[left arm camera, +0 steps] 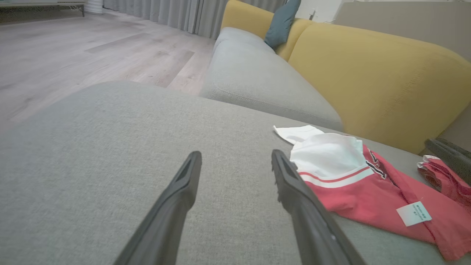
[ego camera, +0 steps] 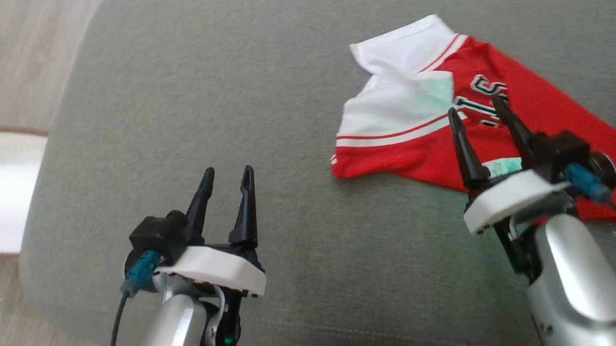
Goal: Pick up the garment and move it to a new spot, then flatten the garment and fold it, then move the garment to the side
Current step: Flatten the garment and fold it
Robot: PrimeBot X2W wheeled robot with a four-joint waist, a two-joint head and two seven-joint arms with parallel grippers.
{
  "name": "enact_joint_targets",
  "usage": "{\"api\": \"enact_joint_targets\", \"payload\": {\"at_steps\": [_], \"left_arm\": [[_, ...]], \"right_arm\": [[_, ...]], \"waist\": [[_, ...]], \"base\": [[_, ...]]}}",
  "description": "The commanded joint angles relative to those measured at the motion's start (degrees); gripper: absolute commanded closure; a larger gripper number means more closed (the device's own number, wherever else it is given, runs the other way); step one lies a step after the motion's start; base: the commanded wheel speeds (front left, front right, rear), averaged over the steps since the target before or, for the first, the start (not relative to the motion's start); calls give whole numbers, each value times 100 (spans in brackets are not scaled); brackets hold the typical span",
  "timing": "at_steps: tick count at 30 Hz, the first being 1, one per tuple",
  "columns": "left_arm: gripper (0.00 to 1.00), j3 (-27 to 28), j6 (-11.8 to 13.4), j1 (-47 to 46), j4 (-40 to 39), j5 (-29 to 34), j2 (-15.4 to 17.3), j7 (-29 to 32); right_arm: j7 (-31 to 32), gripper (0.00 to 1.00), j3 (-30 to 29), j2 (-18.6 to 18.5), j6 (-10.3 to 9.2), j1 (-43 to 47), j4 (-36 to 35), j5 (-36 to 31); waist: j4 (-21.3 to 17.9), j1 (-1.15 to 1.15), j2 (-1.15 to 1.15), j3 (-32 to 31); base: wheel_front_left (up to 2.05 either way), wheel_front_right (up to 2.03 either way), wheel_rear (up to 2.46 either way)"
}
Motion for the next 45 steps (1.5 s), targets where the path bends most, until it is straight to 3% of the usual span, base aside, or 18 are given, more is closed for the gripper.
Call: {"api": "enact_joint_targets", "payload": {"at_steps": [1,9,16,17,18,26,34,44,45], "left_arm": [[0,114,42,-252,-212,-35,43,-45],[0,-46,98,-345,-202,-186,43,-45],[0,-93,132,-399,-218,-252,43,-45],[0,-97,135,-401,-222,-256,43,-45],[0,-99,139,-402,-224,-259,43,-45],[0,-83,165,-430,-186,-249,43,-45],[0,37,175,-397,-193,-176,43,-45],[0,142,181,-178,-178,-76,43,-45],[0,139,174,-158,-172,-66,43,-45]], "right_arm": [[84,0,132,-62,21,-272,-39,-18],[396,0,-113,-404,21,-1132,1014,-175],[271,0,-247,-518,21,-1537,1629,-156],[256,47,-237,-521,21,-1574,1693,-132],[233,100,-216,-528,21,-1606,1746,-119],[-96,100,114,-468,21,-1709,1819,22],[-492,100,809,-258,21,-1869,1154,313],[32,98,2639,-231,21,-933,601,673],[102,5,2761,-267,21,-822,640,689]], "waist": [[232,0,0,168],[743,0,0,467],[924,0,0,597],[932,0,0,606],[934,0,0,612],[828,0,0,545],[667,0,0,251],[520,0,0,-148],[501,0,0,-174]], "base": [[0,0,0],[0,0,0],[0,0,0],[0,0,0],[0,0,0],[0,0,0],[0,0,0],[0,0,0],[0,0,0]]}}
